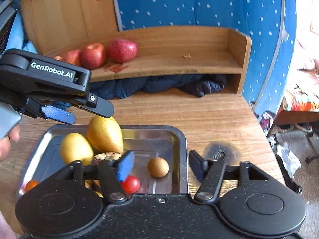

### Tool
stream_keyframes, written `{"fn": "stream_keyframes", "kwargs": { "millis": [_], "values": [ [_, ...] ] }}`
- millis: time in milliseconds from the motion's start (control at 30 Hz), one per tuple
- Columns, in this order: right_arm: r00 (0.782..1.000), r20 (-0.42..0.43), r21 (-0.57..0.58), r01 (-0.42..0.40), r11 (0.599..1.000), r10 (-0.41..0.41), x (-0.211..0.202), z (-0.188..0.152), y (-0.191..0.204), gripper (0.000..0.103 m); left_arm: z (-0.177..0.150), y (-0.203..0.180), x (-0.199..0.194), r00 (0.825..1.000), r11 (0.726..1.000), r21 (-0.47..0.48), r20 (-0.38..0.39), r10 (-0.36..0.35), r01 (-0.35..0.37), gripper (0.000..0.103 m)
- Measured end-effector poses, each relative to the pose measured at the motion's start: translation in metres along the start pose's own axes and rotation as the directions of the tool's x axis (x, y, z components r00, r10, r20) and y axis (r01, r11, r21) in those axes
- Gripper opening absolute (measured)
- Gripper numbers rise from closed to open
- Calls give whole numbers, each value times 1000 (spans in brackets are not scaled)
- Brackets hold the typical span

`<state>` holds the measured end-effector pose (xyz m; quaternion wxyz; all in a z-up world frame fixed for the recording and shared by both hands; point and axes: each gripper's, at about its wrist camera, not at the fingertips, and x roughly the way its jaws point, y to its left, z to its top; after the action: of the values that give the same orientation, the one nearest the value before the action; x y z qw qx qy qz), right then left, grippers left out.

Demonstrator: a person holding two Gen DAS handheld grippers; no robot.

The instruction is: Organize fruits

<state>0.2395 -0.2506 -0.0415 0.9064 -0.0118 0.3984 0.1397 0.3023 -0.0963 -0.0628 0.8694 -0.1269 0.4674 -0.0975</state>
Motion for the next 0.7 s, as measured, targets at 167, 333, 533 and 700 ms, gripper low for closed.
{"fn": "stream_keyframes", "kwargs": {
  "millis": [167,333,533,700],
  "values": [
    [998,37,-34,-41,999,43,-25,1,-3,87,-19,-6,-27,996,999,-3,69,54,-54,102],
    [994,59,-56,-91,994,95,-48,-4,-5,99,-47,-3,-50,989,994,-41,102,108,-104,102],
    [986,82,-107,-139,984,148,-79,-25,1,102,-98,3,-79,969,978,-108,151,196,-181,102],
    [981,90,-137,-159,978,173,-99,-47,7,102,-144,6,-102,945,963,-146,203,255,-228,102]
  ]
}}
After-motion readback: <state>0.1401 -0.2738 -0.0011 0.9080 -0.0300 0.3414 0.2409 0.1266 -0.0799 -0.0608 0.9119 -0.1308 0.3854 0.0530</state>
